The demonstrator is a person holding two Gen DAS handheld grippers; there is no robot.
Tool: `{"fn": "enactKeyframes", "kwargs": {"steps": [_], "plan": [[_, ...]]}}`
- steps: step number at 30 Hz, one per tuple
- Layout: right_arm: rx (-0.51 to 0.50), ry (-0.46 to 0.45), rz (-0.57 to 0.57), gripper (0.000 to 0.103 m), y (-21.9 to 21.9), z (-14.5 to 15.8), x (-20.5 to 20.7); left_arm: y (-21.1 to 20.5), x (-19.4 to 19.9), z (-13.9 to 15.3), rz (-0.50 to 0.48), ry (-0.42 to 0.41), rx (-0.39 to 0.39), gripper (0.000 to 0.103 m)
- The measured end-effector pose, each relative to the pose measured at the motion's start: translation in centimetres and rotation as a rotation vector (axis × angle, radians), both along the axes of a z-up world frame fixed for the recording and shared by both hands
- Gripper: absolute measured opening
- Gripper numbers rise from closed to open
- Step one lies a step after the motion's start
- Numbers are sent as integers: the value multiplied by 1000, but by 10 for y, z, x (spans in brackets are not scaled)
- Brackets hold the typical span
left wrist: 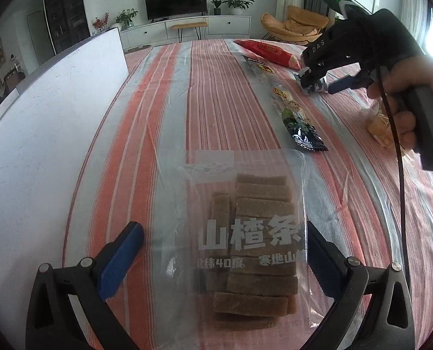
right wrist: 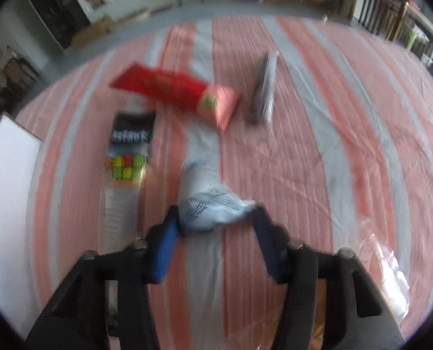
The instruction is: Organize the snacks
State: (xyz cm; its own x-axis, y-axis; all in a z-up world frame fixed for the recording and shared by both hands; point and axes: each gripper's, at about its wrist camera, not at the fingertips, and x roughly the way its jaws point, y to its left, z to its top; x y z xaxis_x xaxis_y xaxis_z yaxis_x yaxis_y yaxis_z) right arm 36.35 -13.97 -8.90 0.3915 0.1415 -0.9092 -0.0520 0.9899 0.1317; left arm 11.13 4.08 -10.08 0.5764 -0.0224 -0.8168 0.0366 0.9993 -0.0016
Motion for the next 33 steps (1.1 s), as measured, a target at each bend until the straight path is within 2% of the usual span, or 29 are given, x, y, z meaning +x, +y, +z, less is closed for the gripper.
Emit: {"fn": "enactKeyframes", "kwargs": {"steps": [1, 3, 4, 10, 15, 20, 24, 26, 27, 29, 32, 33], "plan": [[7, -2, -6, 39, -1, 1, 0, 0, 0, 0, 0, 0, 0, 103], [14, -41, -15, 14, -2, 11, -7, -1, 0, 0, 0, 0, 0, 103], [15, -52, -13, 8, -2, 15, -9, -1, 0, 0, 0, -1, 0, 103], [82, -146, 27, 6, -4, 43, -49, -1, 0, 0, 1, -1, 0, 103], [174, -203, 87, 6, -12, 64, -108, -1, 0, 0, 1, -1, 0, 103], [218, -181, 104, 6, -20, 67, -137, -1, 0, 0, 0, -1, 1, 103], [147, -200, 100, 15, -21, 65, -131, -1, 0, 0, 0, -1, 1, 103], [138, -212, 68, 35, -23, 63, -113, -1, 0, 0, 0, -1, 0, 103], [129, -217, 56, 48, -23, 62, -104, -1, 0, 0, 0, -1, 0, 103], [99, -209, 41, 52, -20, 57, -80, -1, 0, 0, 0, -1, 1, 103], [96, -146, 12, 54, -10, 40, -37, -1, 0, 0, 0, -1, 1, 103], [106, -126, -3, 60, -9, 36, -27, -1, 0, 0, 0, -1, 1, 103]]}}
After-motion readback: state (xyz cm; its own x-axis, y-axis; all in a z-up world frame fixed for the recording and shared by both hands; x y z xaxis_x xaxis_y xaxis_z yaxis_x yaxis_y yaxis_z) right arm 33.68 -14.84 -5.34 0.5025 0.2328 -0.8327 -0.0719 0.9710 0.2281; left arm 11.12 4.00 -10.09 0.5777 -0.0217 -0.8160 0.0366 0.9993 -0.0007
